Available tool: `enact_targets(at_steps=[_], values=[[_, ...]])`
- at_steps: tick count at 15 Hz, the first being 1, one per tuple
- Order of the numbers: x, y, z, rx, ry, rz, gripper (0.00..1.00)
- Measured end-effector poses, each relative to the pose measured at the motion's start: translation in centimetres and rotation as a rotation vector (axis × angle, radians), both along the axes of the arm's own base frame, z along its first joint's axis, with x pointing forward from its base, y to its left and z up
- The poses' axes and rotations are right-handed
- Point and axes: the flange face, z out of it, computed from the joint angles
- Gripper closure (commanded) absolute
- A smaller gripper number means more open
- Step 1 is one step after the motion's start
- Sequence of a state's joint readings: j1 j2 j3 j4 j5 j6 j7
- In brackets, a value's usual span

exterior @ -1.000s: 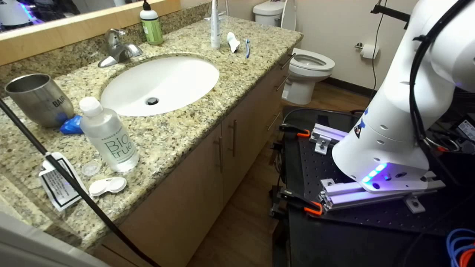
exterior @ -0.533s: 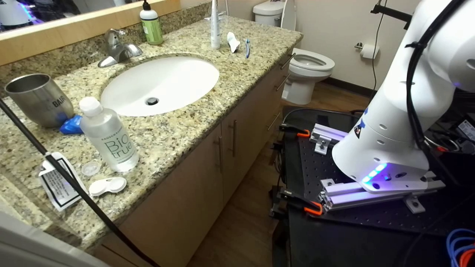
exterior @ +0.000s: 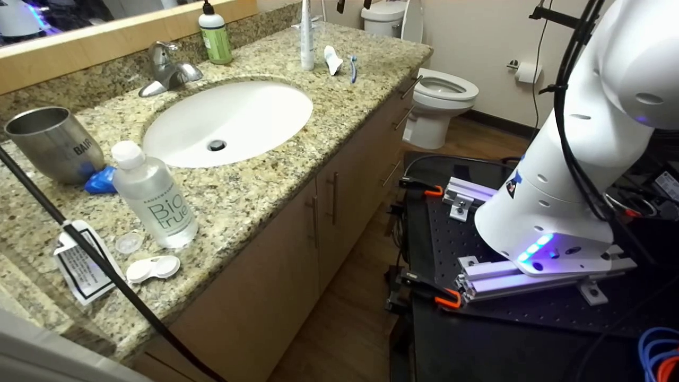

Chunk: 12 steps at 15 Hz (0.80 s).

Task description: Pick the toothbrush and put it in the cup

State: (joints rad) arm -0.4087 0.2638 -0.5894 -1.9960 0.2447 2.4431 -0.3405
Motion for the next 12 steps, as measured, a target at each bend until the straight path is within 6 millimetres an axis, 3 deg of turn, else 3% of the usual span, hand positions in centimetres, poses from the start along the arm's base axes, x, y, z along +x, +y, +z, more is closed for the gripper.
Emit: enact_targets(at_steps=[5,8,12], values=[[0.9,0.8,1.6,-0.010,-0.023,0.008,0.00],[0.0,-0.2,-0.4,-0.027,0.054,-0.081,0.00],[-4.2,-4.5,-4.1,-0.038,0.128,-0.220,0.00]])
